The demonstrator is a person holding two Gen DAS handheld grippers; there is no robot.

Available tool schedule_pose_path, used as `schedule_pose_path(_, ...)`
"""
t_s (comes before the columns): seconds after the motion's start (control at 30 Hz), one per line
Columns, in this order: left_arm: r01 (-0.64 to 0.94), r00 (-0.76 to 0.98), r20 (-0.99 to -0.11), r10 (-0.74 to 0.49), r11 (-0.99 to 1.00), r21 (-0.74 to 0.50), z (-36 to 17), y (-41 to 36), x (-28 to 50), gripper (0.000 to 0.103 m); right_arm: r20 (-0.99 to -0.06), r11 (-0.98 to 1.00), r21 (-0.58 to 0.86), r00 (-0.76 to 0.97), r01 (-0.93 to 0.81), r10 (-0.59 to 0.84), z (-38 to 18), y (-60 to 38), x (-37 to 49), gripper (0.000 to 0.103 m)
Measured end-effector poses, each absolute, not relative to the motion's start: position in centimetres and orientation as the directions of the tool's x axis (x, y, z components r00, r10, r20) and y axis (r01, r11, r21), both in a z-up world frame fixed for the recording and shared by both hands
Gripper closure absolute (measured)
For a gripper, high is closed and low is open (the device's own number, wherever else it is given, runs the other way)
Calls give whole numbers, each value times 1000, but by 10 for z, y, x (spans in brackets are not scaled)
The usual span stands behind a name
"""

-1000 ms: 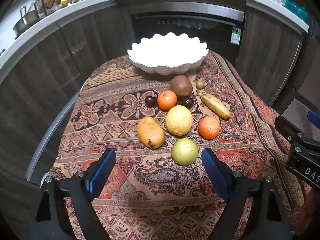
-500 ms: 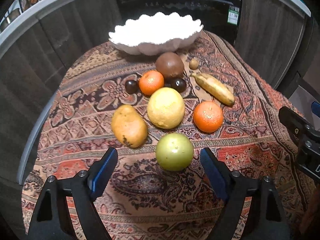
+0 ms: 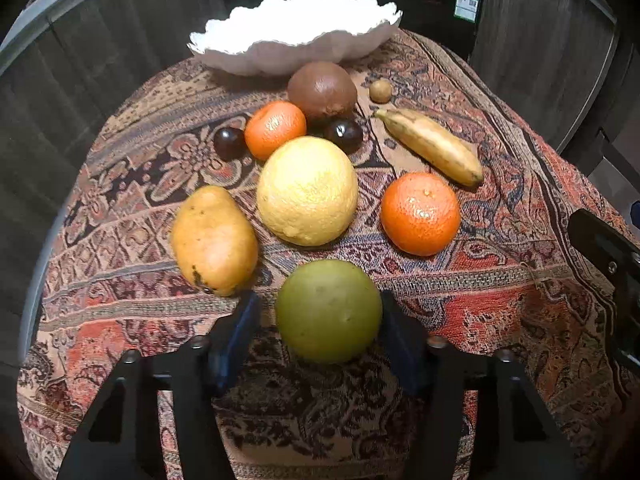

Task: Organize fruits
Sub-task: 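Move the left tool to the green fruit and close its fingers on it, then grasp the orange with the right tool while the left tool holds the green fruit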

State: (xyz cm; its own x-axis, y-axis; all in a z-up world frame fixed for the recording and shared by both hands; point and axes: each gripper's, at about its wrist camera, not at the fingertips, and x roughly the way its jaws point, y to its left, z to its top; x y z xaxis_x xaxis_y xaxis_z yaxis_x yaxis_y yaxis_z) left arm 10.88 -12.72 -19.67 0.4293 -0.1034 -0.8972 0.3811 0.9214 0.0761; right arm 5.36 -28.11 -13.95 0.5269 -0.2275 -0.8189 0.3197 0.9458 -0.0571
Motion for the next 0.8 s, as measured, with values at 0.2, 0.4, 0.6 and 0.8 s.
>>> schedule_pose_path(0.2, 394, 427, -896, -125, 917, 60, -197, -127, 107, 55, -822, 946, -57, 523, 319, -226, -140, -281, 53, 0)
schedule_pose_path(0.4, 402, 430, -894, -126, 913, 66, -190, -124, 101, 55, -814, 947, -69, 530, 315, -236, -137, -277, 52, 0)
schedule_pose_path(0.6, 396, 448, -884, -133, 916, 62, -173, -112, 94, 55, -803, 954, -85, 547, 289, -237, -128, -269, 52, 0)
schedule_pose_path(0.8, 350, 486, -865, -129, 935, 58, -152, -90, 94, 55, -814, 970, -51, 553, 238, -179, -125, -254, 60, 0)
